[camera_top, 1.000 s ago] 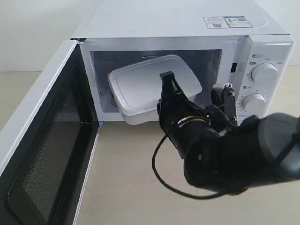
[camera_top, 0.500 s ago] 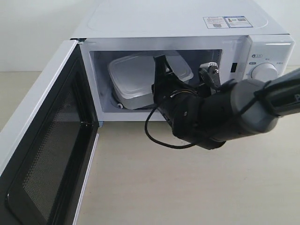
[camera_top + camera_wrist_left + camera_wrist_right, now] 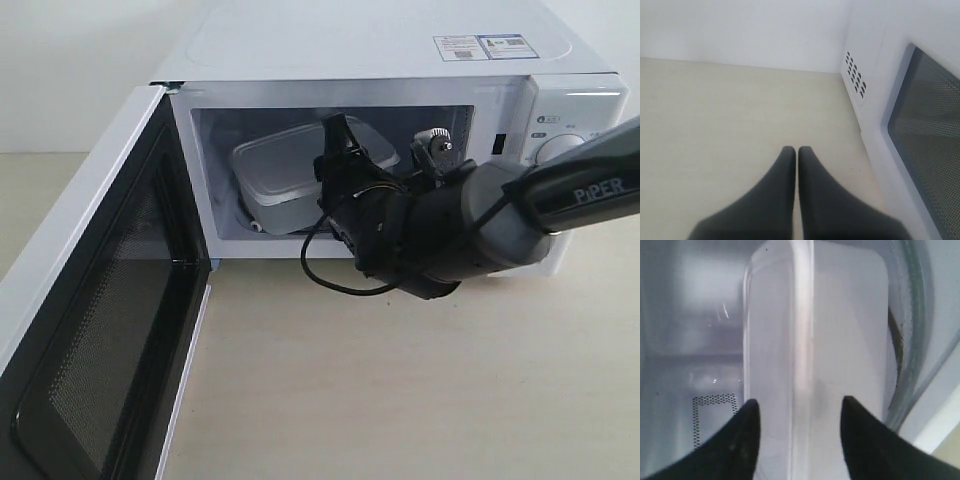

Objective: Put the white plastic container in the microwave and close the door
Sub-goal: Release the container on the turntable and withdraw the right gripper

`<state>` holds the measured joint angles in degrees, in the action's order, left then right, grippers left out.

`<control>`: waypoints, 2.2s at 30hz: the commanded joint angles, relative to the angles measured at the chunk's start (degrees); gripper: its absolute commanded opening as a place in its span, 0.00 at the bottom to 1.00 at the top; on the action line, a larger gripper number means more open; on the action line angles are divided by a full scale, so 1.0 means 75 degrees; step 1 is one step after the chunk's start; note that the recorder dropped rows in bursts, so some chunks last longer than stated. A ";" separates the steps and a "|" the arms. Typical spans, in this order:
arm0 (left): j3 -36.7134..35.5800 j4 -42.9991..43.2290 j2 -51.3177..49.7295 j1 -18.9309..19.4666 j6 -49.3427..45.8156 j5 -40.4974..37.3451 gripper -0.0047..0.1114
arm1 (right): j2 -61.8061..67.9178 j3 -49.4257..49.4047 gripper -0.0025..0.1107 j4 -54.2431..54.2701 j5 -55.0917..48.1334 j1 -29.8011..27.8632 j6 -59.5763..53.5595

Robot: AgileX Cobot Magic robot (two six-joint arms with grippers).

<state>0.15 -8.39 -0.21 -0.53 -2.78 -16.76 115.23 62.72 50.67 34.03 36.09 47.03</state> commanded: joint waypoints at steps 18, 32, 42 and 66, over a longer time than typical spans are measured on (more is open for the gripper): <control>-0.0020 0.0007 0.0029 0.0037 -0.0036 -0.0026 0.08 | -0.0492 -0.0265 0.02 -0.2737 -0.2123 -0.0018 -0.3498; -0.0020 0.0007 0.0029 0.0037 -0.0036 -0.0026 0.08 | 0.0551 0.0481 0.02 -0.2428 -0.0095 -0.0235 -0.2884; -0.0020 0.0007 0.0029 0.0037 -0.0036 -0.0026 0.08 | -0.0139 -0.0079 0.02 -0.2742 -0.2067 0.0098 -0.3182; -0.0020 0.0007 0.0029 0.0037 -0.0036 -0.0026 0.08 | -0.5233 -0.2320 0.02 -0.5662 -0.3742 0.1130 -0.5803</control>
<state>0.15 -8.39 -0.21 -0.53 -2.78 -16.76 76.55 45.58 8.90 5.37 44.53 4.52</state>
